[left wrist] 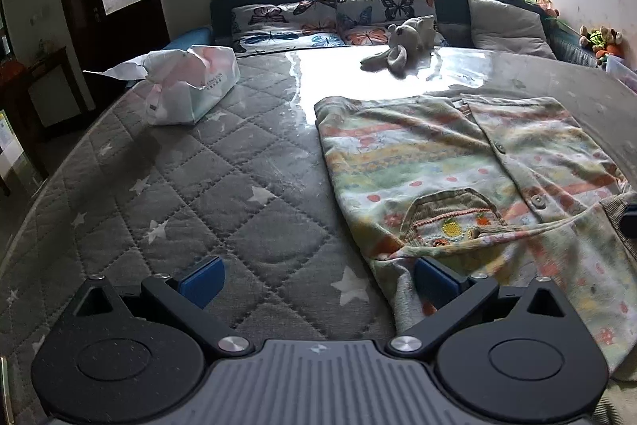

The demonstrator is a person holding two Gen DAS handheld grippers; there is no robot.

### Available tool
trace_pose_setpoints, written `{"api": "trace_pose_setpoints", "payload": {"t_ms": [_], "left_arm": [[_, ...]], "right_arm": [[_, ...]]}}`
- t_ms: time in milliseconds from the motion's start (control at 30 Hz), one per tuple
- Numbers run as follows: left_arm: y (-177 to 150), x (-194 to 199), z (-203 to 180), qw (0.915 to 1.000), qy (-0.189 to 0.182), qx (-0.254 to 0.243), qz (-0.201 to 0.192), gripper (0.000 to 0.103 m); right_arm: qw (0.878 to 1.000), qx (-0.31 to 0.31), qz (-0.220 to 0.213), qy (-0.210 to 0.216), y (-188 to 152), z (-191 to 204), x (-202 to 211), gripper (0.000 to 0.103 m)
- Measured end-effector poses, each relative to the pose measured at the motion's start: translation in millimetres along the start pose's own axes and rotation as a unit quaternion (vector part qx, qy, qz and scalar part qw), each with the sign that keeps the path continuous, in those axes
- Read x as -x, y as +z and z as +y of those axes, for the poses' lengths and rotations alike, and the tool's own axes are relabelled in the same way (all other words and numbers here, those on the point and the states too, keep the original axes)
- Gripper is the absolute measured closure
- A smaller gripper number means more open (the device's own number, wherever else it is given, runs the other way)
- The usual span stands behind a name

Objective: Fold clothes

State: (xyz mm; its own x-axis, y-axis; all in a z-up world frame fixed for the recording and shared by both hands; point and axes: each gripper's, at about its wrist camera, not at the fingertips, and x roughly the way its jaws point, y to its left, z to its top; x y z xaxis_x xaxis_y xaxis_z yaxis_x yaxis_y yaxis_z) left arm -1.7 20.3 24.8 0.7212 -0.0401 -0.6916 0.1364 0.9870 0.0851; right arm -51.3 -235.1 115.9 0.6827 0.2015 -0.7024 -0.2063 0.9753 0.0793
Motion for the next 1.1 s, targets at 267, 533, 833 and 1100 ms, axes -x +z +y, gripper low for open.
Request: {"api": "trace_pose_setpoints", "payload": {"t_ms": [267,533,833,1100], "left_arm": [[-6,26,-2,0.9997,-0.013,-0.013,-0.014,0.0],[-43,52,-11,0.9984,-0.035,-0.044,-0.001,0.0],[-52,59,-4,0.9989,-0.026,-0.038,-0.002,0.0],[-57,95,-19,0.9909,-0.061,-0.106,-0.057,0.001]], "right_arm": [[0.999,0.03,0.013,0.0,-5,3,10,0.089],[0.999,0.046,0.028,0.011,-30,9,30,0.087],[0.999,0.034,0.019,0.009,-39,7,42,0.087],[0.999,0.04,0.009,0.009,-35,3,48,0.086]]}}
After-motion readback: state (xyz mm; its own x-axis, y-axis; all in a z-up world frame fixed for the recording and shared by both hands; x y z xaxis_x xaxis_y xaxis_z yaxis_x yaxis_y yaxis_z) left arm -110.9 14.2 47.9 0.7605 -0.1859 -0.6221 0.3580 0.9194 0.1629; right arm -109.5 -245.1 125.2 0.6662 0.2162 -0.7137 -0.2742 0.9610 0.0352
